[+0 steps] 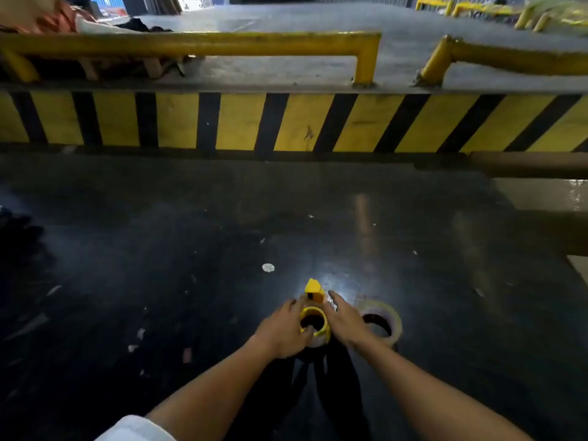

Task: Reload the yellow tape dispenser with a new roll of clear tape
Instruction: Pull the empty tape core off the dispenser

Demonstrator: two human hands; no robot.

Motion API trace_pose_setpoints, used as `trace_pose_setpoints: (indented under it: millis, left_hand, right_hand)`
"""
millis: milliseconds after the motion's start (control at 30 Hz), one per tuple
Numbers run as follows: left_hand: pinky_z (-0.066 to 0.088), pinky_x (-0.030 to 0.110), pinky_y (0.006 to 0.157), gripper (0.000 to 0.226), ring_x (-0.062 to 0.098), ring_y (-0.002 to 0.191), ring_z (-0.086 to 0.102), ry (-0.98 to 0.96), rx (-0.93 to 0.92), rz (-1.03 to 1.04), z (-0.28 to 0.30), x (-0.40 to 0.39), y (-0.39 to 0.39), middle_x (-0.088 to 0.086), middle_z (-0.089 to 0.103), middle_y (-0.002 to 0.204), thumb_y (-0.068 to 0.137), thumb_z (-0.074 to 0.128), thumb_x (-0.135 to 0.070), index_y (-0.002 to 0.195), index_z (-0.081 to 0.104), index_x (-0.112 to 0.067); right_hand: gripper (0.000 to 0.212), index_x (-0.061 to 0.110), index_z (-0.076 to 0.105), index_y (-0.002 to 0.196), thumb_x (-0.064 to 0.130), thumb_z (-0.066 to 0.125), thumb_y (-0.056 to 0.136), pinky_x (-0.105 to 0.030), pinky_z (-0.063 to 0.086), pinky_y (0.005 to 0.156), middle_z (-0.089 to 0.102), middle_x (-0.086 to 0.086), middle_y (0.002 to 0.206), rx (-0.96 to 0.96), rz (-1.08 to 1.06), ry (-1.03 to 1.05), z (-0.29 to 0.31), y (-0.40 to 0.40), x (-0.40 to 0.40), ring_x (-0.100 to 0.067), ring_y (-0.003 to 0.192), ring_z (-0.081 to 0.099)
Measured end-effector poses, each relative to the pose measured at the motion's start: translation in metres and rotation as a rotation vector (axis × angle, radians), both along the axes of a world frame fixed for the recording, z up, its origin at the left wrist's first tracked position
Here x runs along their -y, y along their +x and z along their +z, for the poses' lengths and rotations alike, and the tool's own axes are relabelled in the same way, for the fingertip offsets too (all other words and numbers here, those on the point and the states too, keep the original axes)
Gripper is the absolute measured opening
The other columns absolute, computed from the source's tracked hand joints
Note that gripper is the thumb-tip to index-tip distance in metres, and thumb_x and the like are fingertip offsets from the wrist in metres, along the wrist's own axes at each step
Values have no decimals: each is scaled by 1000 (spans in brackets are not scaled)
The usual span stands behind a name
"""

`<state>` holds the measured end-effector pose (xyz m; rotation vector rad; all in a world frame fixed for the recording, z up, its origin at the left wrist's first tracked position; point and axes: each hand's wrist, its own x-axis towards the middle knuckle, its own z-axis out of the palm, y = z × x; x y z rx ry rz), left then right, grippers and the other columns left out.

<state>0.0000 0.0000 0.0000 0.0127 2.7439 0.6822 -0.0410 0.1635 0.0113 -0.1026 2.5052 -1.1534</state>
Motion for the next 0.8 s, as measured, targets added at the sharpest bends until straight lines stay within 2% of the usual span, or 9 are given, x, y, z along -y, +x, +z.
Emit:
trace_pose_setpoints:
  millis: [133, 233, 333, 500, 567, 633, 667, 733, 800]
  left_hand:
    - [44, 40, 109, 103, 28, 137, 47, 118, 106, 14, -4, -5, -4, 2, 37, 155, 65, 55, -81, 151, 11, -45]
    - [49, 44, 105, 95, 27, 132, 52, 168, 159, 1, -7, -5, -9, 2, 40, 151, 62, 65, -70, 139, 11, -55]
    - [51, 36, 98, 87, 26, 122, 59, 225, 127, 47, -8, -7, -11, 2, 47, 140, 63, 67, -70, 138, 25, -52]
    - [50, 38, 99, 91, 25, 120, 59, 243, 51, 38, -11, -6, -9, 0, 50, 135, 71, 78, -55, 149, 33, -41]
    - [49, 34, 98, 92, 24, 121, 58, 270, 6, 17, -8, -1, -9, -1, 49, 136, 71, 80, -49, 150, 33, -40]
    - [47, 27, 94, 85, 17, 121, 57, 301, -52, 6, 1, 4, -9, -5, 50, 135, 72, 78, -51, 145, 35, -47]
    - [46, 26, 93, 83, 14, 121, 57, 309, -75, 0, 6, 6, -9, -7, 50, 136, 72, 76, -55, 143, 33, -52]
    - [47, 28, 95, 87, 14, 123, 55, 293, -107, -28, 16, 12, -11, -8, 45, 144, 72, 73, -61, 145, 28, -52]
    - [49, 35, 102, 99, 18, 129, 53, 256, -130, -54, 24, 17, -16, -5, 39, 152, 75, 76, -59, 157, 25, -36]
  right_hand:
    - [44, 28, 47, 142, 43, 33, 103, -37, 41, 98, 59, -11, 141, 116, 17, 23, -13, 0, 0, -31, 127, 55]
    - [36, 23, 60, 128, 34, 35, 104, -36, 48, 93, 68, -9, 125, 165, -31, -100, -17, -2, 2, -24, 111, 63]
    - [32, 16, 67, 115, 28, 39, 103, -33, 50, 86, 71, -9, 115, 185, -103, -172, -20, -4, 2, -23, 105, 65]
    - [24, 11, 61, 118, 23, 49, 101, -20, 47, 65, 68, -5, 103, 229, -292, -352, -29, -7, 1, -14, 87, 65]
    - [15, 17, 60, 111, 26, 53, 100, -26, 52, 65, 70, -10, 102, 266, -331, -449, -29, -8, -2, -17, 82, 67]
    - [14, 20, 58, 109, 28, 57, 98, -44, 59, 77, 73, -23, 106, 310, -327, -547, -24, -10, -7, -29, 89, 71]
    - [17, 20, 58, 111, 28, 59, 97, -48, 57, 80, 72, -27, 108, 326, -309, -586, -20, -11, -10, -32, 90, 70]
    - [20, 21, 58, 115, 29, 60, 96, -37, 58, 71, 74, -24, 108, 334, -277, -646, -9, -11, -14, -29, 85, 72]
    - [21, 26, 59, 117, 31, 60, 96, -26, 59, 63, 78, -16, 104, 312, -259, -666, 2, -11, -15, -24, 83, 76]
